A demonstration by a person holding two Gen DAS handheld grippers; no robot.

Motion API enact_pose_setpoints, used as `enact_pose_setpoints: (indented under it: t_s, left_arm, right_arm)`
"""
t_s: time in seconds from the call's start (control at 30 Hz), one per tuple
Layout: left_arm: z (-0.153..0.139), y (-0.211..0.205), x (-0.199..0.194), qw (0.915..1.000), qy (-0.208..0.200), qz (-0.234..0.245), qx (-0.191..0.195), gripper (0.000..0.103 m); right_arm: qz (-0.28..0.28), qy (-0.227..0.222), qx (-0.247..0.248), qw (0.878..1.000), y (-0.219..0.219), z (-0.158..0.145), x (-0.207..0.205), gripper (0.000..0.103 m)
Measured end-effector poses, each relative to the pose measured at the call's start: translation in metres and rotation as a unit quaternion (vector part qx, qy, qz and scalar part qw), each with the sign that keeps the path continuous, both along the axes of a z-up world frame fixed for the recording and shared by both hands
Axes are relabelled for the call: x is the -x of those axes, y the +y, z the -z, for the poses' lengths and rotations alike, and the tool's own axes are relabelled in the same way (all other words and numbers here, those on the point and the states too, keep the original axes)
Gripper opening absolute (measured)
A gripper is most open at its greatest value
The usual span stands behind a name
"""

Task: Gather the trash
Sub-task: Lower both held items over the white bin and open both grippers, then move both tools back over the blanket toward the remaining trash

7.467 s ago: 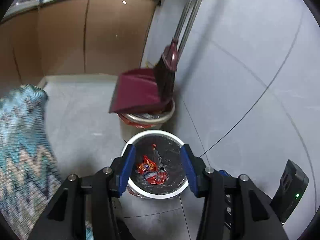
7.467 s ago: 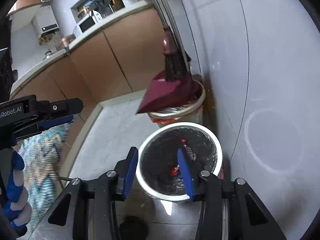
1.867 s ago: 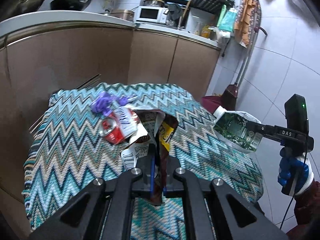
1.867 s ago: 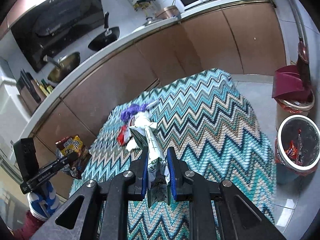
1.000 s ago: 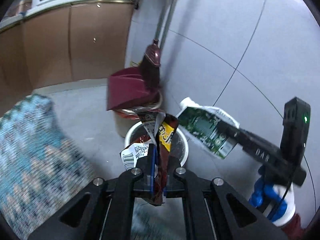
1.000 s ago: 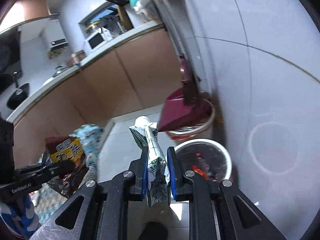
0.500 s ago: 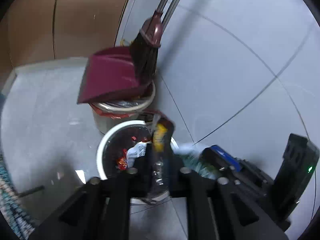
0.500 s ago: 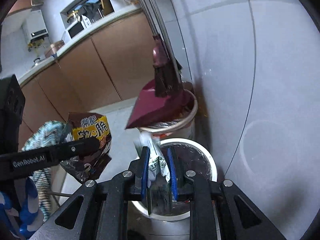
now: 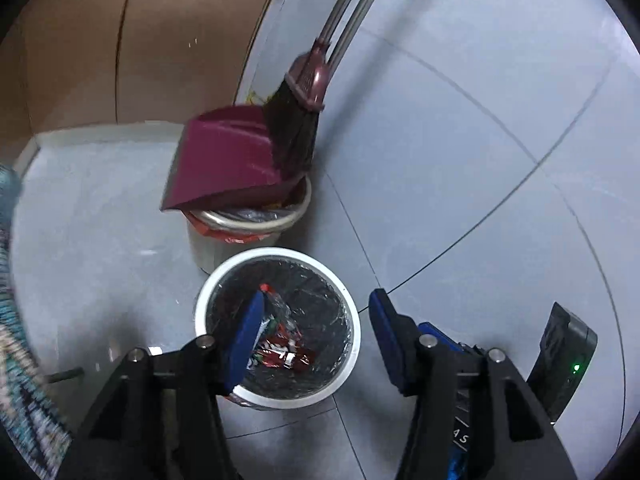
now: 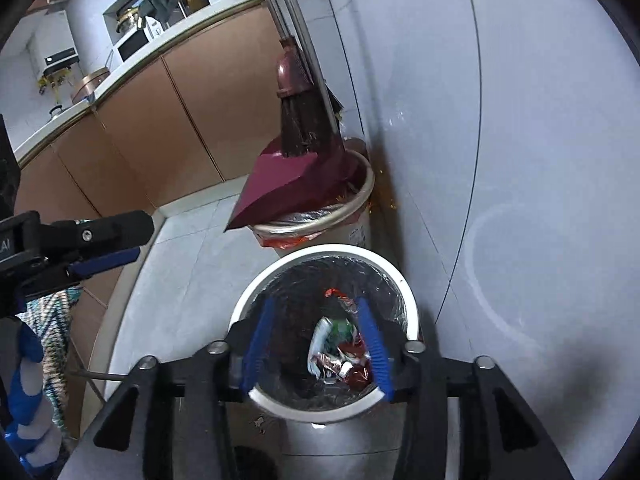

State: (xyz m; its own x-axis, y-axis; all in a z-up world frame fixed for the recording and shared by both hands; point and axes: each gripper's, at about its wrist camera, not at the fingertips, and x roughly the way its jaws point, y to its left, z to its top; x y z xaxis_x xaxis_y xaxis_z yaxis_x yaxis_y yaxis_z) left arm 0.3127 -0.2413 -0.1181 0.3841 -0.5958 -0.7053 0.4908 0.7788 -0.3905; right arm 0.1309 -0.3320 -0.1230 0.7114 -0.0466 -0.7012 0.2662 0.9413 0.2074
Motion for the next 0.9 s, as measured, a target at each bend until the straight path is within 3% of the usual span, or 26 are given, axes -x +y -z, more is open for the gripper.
enact_pose_setpoints:
  t_s: [0.23, 0.3, 0.5, 0.67, 0.9]
  left_arm:
    - [-0.056, 0.041, 0.057, 0.9954, -0.083, -0.047, -0.009, 0.053]
    - [-0.067, 0.053, 0.073, 0.9929, -0.101, -0.061, -0.011, 0.053]
    - [-0.103, 0.092, 0.134, 0.9781, -0.176, -0.107, -0.031, 0.053]
    - [-0.124, 0.124, 0.178, 0.9687, -0.207, -0.131, -0.042, 0.053]
    - [-0.147, 0.168, 0.237, 0.9533, -0.245, -0.169, -0.051, 0.069]
  right_arm:
    - [-0.003, -0.030, 0.013, 0.999, 0.028, -0.042, 0.037, 0.066]
    - [-0.002, -0.038, 0.019, 0.999, 0.037, -0.054, 0.046, 0.078]
    - [-0.022, -0.069, 0.039, 0.997, 0.073, -0.094, 0.081, 0.102]
    - [-0.038, -0.092, 0.051, 0.994, 0.101, -0.125, 0.105, 0.103]
    - [-0.061, -0.139, 0.063, 0.986, 0.130, -0.157, 0.139, 0.103]
